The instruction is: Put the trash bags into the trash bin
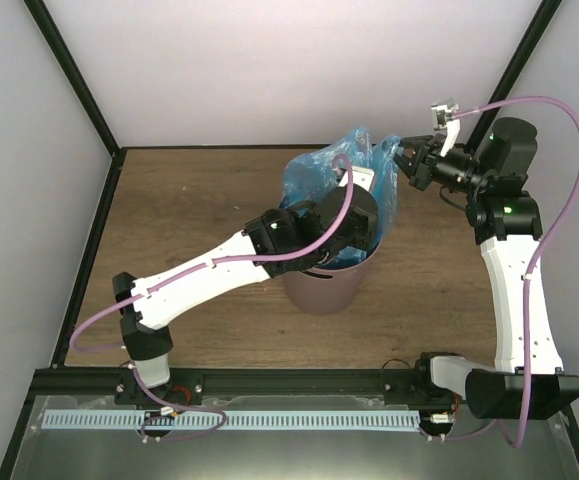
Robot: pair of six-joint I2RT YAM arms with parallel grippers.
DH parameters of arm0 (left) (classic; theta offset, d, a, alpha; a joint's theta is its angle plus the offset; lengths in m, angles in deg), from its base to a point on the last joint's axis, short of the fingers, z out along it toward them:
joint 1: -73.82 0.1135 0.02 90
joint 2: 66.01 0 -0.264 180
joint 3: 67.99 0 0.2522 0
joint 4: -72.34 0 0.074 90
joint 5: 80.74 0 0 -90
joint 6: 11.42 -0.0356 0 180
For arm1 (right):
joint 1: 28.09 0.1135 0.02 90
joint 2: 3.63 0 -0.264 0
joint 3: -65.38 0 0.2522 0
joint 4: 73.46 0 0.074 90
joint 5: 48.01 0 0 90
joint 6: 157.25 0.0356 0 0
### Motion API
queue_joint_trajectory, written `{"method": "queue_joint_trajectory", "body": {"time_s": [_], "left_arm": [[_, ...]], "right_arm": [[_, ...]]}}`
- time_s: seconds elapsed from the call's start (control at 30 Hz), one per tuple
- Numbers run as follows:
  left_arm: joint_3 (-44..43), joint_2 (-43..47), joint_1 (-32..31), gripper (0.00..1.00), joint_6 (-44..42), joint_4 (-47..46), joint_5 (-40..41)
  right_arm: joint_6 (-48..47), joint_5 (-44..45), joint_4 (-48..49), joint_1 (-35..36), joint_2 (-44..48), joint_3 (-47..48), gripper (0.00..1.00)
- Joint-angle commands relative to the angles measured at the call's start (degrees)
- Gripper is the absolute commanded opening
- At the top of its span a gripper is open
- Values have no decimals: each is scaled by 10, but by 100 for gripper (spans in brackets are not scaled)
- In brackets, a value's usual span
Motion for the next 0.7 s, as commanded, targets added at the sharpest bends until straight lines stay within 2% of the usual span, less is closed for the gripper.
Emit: {"method": "queue_joint_trajectory", "body": {"time_s": [0.0, 0.17, 0.37, 0.67], "left_arm": [[-7, 13, -3, 5, -3, 6, -2], [49, 75, -3, 4, -10, -26, 1], [139, 206, -2, 4, -14, -37, 16], [318, 354, 1, 4, -22, -72, -63]], "right_arm": [[3, -4, 7, -1, 10, -2, 1], [5, -5, 6, -3, 8, -3, 1], [-7, 3, -14, -8, 8, 2, 1], [-18, 37, -19, -9, 28, -8, 1]]}}
